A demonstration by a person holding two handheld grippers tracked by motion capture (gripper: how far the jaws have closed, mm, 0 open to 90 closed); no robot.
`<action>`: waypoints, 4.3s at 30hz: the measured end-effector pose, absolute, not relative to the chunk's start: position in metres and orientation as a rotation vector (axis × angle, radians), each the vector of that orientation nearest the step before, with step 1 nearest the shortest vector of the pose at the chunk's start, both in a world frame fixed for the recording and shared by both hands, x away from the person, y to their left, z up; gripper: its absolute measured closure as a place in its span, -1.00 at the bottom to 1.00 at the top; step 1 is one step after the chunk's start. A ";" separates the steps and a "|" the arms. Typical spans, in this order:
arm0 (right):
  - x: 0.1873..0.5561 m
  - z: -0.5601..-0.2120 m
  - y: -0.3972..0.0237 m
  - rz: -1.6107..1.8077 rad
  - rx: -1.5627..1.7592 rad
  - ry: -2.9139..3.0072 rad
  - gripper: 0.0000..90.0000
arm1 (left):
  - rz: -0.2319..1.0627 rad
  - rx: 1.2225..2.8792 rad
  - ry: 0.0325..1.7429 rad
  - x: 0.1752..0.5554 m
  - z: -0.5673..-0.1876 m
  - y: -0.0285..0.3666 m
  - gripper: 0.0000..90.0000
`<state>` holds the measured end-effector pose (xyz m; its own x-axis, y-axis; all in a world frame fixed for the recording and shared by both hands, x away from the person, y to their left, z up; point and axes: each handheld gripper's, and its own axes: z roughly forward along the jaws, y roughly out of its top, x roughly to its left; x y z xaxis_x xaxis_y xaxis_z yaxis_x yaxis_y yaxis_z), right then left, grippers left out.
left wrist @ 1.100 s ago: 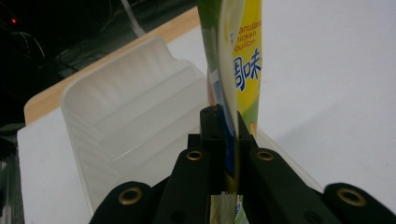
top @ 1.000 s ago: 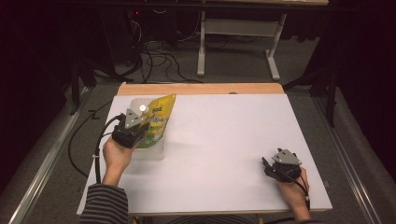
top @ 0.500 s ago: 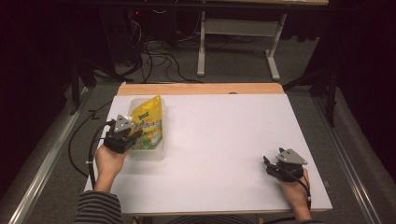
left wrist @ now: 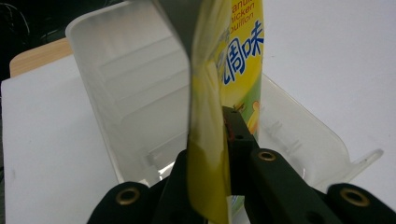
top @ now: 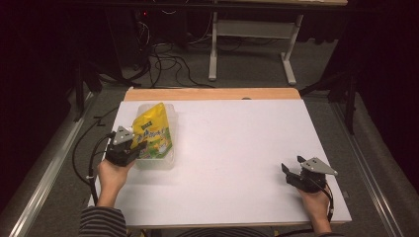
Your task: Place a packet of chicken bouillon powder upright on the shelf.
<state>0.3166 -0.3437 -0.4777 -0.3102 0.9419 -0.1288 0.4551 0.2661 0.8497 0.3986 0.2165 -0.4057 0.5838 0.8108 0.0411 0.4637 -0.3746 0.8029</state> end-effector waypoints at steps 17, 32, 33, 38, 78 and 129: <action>0.317 -0.478 -0.345 0.971 1.253 1.899 -0.26 | 0.613 1.979 1.063 0.384 -0.403 0.224 0.37; 0.317 -0.478 -0.344 0.968 1.248 1.919 -0.26 | 0.643 1.886 1.148 0.351 -0.402 0.240 0.05; 0.317 -0.478 -0.345 0.972 1.240 1.923 -0.26 | 0.634 1.878 1.155 0.350 -0.402 0.241 0.04; 0.319 -0.477 -0.346 0.988 1.258 1.950 -0.26 | 0.622 1.841 1.178 0.344 -0.400 0.244 0.00; 0.314 -0.475 -0.349 1.162 1.332 1.954 -0.38 | 0.511 1.813 0.994 0.311 -0.416 0.179 -0.21; 0.308 -0.476 -0.353 1.219 1.318 1.898 -0.29 | 0.379 1.876 0.881 0.348 -0.435 0.087 -0.18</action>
<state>0.3084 -0.3528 -0.4765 -0.3894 0.9182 0.0722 0.4474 0.1201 0.8863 0.3484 0.0868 -0.4348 0.6868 0.7172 -0.1177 0.4081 -0.2466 0.8790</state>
